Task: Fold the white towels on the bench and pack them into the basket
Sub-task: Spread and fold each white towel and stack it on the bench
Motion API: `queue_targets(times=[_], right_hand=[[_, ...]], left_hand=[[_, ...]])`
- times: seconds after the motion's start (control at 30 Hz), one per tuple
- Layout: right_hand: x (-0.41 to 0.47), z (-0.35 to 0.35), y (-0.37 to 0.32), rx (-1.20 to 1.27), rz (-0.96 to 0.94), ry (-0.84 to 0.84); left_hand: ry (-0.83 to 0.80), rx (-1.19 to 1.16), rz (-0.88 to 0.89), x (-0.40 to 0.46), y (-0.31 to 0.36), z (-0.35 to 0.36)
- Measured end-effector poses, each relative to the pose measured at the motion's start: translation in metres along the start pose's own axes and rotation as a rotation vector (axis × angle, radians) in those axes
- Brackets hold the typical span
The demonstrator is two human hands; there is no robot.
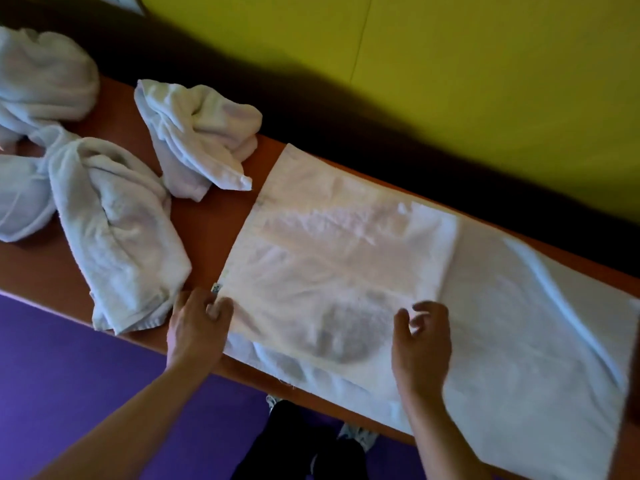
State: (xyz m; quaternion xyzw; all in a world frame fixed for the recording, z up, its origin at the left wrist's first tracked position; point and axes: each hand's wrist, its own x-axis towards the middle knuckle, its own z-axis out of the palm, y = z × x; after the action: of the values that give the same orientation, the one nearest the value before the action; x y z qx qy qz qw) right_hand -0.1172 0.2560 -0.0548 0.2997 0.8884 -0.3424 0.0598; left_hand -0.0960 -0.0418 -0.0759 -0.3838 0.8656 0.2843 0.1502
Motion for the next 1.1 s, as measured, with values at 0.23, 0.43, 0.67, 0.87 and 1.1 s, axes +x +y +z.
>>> queue_targets(times=[0.23,0.43,0.67,0.87,1.1], right_hand=[[-0.044,-0.008,0.066,-0.037,0.275,-0.224],[-0.048,-0.015,0.065,0.089,0.255,-0.239],[-0.076,-0.035,0.075,0.317,0.257,-0.105],[-0.087,-0.061,0.076,0.437,0.335,-0.089],[-0.045,-0.077,0.045,0.861,0.489,-0.049]], left_hand=[[0.039,0.002,0.013,-0.003,0.008,-0.002],[0.019,-0.060,-0.022,-0.006,0.017,0.003],[0.017,-0.249,-0.102,-0.048,-0.002,-0.010],[0.076,-0.329,-0.118,-0.097,0.001,-0.029],[-0.071,-0.892,-0.262,-0.070,0.027,-0.043]])
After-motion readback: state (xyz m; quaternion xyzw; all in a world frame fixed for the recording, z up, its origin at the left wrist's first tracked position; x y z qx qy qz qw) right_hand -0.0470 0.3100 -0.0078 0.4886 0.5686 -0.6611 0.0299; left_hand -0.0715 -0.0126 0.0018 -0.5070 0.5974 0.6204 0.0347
